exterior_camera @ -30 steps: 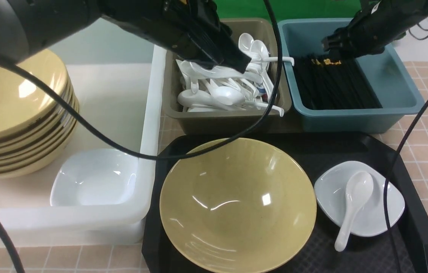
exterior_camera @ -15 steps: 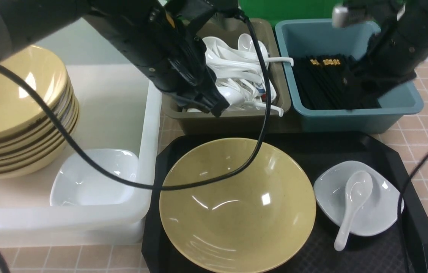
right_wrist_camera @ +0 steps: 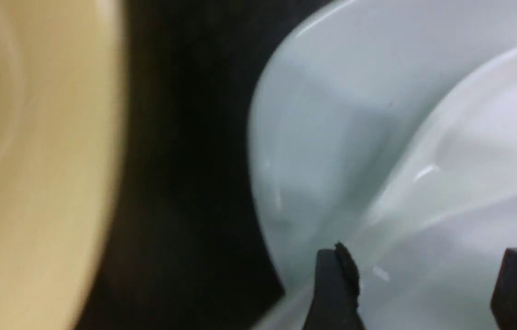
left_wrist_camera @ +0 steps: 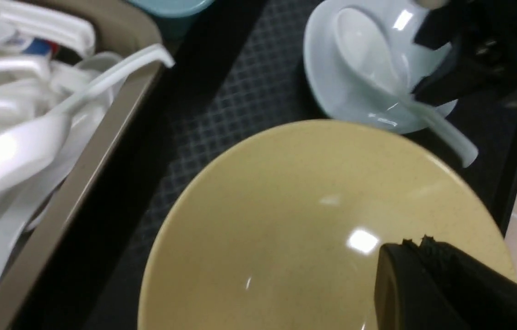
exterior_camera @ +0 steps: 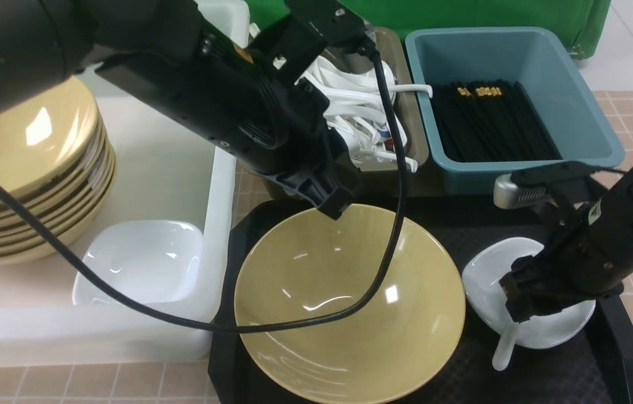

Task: On brown table put chopsticks spoon bowls plates into blue grey white boxes.
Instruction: 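Reach down and grasp the white spoon resting in the bowl with the right gripper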

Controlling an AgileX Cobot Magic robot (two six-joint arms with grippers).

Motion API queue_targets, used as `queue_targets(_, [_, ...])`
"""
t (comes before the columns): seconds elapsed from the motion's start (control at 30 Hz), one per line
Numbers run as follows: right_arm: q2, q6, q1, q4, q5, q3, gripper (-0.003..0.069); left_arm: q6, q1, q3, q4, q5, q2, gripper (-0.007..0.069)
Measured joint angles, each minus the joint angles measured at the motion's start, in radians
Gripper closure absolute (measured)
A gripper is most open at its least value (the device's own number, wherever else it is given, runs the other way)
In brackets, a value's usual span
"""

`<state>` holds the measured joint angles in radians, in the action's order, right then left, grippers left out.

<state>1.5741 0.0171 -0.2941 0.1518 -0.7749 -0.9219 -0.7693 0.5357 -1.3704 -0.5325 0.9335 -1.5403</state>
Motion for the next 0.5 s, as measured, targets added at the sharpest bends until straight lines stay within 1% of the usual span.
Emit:
queue_targets(0.2, [0.07,-0.055,0.0,0.005,0.101,0.006,0.0178,-0.049,0.0,0.0,-0.023,-0.012,0.0,0.0623])
queue_targets(0.5, [0.11,-0.066,0.0,0.006,0.128,-0.004,0.0178,-0.056,0.0,0.0,-0.019,-0.028,0.0,0.0623])
